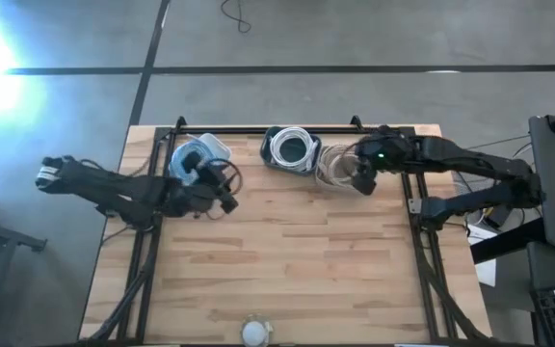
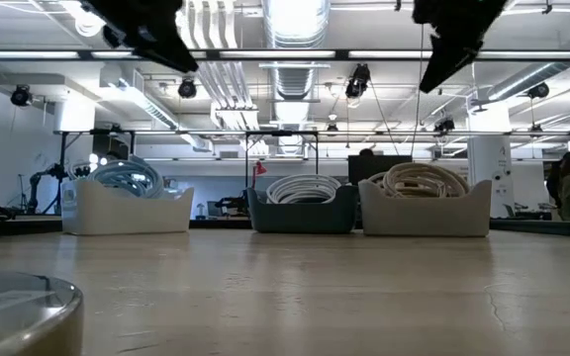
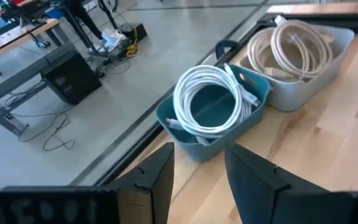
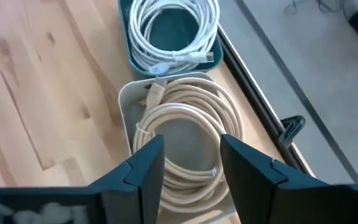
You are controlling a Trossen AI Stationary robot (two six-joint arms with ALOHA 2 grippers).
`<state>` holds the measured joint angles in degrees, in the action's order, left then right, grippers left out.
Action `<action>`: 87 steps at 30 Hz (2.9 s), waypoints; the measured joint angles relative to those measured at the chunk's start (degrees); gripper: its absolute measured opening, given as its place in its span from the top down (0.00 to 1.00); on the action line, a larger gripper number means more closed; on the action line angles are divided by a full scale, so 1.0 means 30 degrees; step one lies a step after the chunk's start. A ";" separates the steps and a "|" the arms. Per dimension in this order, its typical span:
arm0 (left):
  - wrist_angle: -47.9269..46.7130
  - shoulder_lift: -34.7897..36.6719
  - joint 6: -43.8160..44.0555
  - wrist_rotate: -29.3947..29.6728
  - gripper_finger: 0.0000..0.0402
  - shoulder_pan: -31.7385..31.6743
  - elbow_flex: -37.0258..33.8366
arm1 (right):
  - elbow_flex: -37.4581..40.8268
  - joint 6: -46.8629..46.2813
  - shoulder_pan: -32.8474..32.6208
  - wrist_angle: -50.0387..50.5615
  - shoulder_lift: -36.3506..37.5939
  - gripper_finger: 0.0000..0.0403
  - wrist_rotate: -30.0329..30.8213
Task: Pick & Place USB Port
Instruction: Return to Home Position
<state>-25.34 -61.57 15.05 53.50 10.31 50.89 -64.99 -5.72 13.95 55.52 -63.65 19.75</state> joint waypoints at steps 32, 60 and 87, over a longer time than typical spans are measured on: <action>1.2775 1.8176 -0.6771 -0.7304 0.63 0.0006 -1.5747 | 1.5925 0.1434 -0.0596 -1.5156 1.5784 0.76 -0.4774; 0.9758 2.0328 -0.6167 -0.7181 0.63 -0.0057 -1.6791 | 2.1498 -0.0005 -0.0589 -1.8869 2.0442 0.87 -0.7723; 0.9607 2.0178 -0.5874 -0.6871 0.63 -0.0045 -1.6818 | 2.1490 -0.0743 -0.0596 -1.8854 2.0018 0.87 -0.7679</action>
<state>3.49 -1.04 -2.57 32.89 10.17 0.43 -0.51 -7.94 12.16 -1.04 -3.60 -3.29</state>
